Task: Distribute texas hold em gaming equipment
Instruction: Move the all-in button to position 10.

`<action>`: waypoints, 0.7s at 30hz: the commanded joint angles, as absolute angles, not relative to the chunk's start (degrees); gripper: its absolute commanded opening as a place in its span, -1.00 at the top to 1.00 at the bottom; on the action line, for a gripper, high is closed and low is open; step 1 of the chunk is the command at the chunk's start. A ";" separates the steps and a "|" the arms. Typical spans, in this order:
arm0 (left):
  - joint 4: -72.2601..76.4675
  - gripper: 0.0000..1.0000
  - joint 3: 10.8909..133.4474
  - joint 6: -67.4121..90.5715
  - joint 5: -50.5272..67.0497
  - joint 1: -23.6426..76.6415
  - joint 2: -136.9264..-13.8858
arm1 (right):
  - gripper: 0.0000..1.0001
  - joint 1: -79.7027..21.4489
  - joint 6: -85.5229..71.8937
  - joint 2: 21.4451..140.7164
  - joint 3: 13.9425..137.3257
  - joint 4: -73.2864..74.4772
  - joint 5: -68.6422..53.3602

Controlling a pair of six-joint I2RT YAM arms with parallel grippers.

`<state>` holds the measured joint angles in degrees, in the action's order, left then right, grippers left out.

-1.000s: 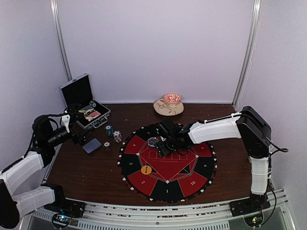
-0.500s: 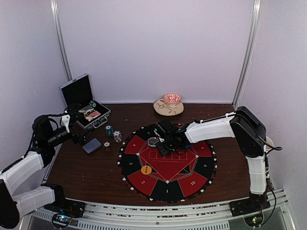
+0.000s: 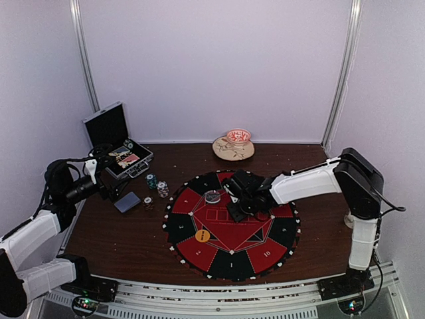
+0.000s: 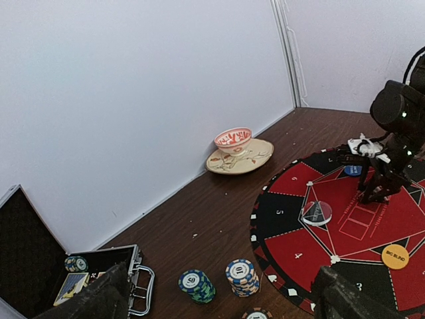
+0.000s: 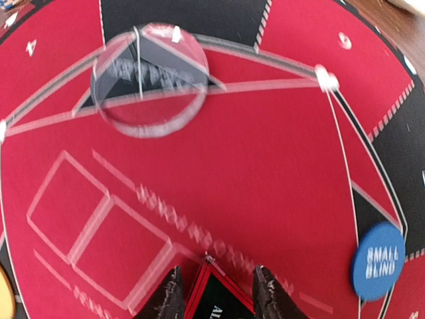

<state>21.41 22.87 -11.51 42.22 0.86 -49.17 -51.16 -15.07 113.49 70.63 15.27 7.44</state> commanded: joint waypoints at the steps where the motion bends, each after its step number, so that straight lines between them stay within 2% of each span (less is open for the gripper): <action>1: 24.19 -0.96 22.37 -11.83 42.10 1.11 -48.65 | 0.28 -52.44 -17.94 109.03 63.32 17.79 7.15; 12: 24.00 -0.96 22.59 -11.82 42.00 1.14 -48.53 | 0.26 -57.99 -31.06 92.78 44.70 19.53 9.03; 18: 23.88 -0.96 22.43 -11.86 41.75 1.14 -47.65 | 0.18 -61.96 -34.95 89.82 45.24 27.19 14.75; 21: 24.09 -0.96 22.41 -11.87 41.90 1.09 -48.01 | 0.06 -63.57 -35.01 87.80 49.64 31.35 18.75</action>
<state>21.41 22.87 -11.51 42.15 0.86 -48.31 -61.69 -32.36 90.85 45.28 23.14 12.34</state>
